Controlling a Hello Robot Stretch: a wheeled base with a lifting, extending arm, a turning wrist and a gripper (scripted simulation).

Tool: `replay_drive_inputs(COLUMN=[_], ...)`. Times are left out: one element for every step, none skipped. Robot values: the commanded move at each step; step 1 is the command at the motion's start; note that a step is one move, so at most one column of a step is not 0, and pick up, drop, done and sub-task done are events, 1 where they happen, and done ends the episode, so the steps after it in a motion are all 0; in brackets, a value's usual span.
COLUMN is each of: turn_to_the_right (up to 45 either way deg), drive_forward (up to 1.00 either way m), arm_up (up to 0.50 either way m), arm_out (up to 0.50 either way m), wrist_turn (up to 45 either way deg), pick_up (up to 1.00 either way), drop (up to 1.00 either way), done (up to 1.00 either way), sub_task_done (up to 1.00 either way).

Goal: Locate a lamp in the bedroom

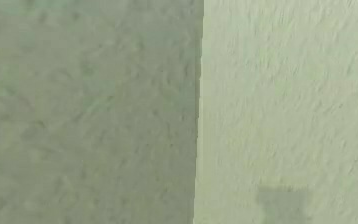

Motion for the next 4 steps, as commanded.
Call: replay_drive_inputs(turn_to_the_right=[-45.0, -45.0, -36.0, 0.0], drive_forward=[0.00, 0.00, 0.00, 1.00], arm_up=[0.00, 0.00, 0.00, 0.00], arm_out=[0.00, 0.00, 0.00, 0.00], wrist_turn=[0.0, 0.0, 0.0, 0.0], pick_up=[0.00, 0.00, 0.00, 0.00], drop=[0.00, 0.00, 0.00, 0.00], done=[0.00, 0.00, 0.00, 0.00], sub_task_done=[0.00, 0.00, 0.00, 0.00])
